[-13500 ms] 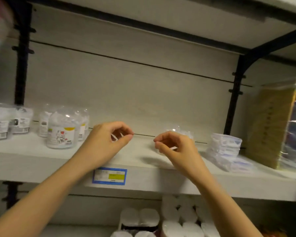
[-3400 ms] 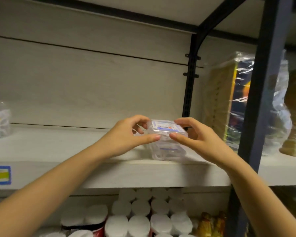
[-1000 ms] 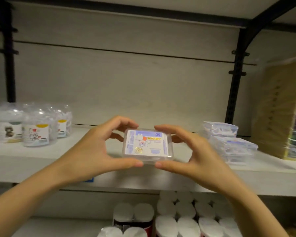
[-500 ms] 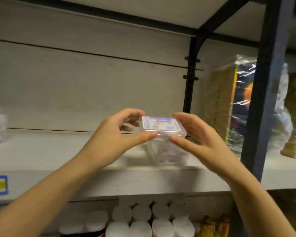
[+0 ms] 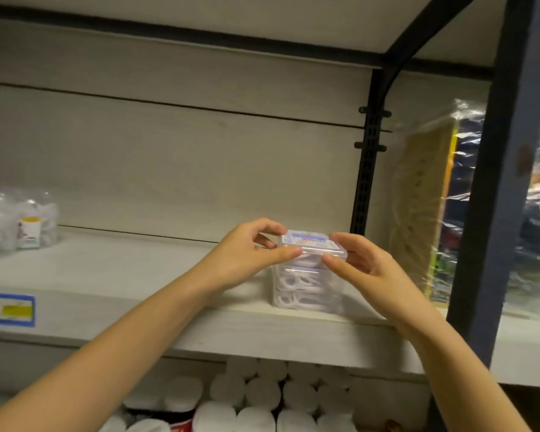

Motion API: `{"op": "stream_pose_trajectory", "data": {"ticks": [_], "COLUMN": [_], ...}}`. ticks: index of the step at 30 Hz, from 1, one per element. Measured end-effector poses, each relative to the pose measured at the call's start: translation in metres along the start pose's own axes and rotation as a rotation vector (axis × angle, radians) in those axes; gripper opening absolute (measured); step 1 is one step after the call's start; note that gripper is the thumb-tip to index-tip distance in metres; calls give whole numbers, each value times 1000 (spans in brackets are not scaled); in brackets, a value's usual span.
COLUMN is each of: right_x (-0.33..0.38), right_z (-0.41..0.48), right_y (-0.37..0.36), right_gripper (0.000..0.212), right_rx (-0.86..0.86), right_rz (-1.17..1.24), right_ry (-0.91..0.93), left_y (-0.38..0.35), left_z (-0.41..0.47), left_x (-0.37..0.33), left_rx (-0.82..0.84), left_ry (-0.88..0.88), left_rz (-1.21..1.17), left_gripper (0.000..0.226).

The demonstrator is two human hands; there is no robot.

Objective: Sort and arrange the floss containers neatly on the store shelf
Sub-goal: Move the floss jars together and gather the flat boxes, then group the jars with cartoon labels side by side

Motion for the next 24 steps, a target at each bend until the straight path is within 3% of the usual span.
{"op": "stream_pose_trajectory", "data": {"ticks": [5,8,12,15,18,24], "right_x": [3,15,49,71,89,151], "right_z": [-10,-24,-55,-67,-64,-51], "right_y": [-4,6,6,-19,-59,-148], "right_gripper": [48,40,17,13,20,32], "right_rx": [-32,-284,-541,-520,-435,-344], "right_rz": [-52,-169,-190,-175,-178,-125], "right_ry": [26,143,344,426,423,455], "left_y": [-2,8,35,63,100,191], "left_z": [-7,-18,-57,-89,-115,-154], "left_x": [0,-8,-24,-16,-6,-5], "left_rx": [-23,-51,-99,-95,-123,-157], "left_ry": [-23,-127,-303,-336,-361,-409], "left_rz": [1,176,375,462,528,572], "left_gripper": [38,39,13,11,20,15]}}
Point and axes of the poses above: each hand's wrist, its own z-axis towards the middle knuckle, its own y-axis out of the back of the hand, x = y × z, the point moved 7 cm from there along z, towards the middle knuckle, and after that the axes turned 12 degrees about -z, right-handed, at the moved point
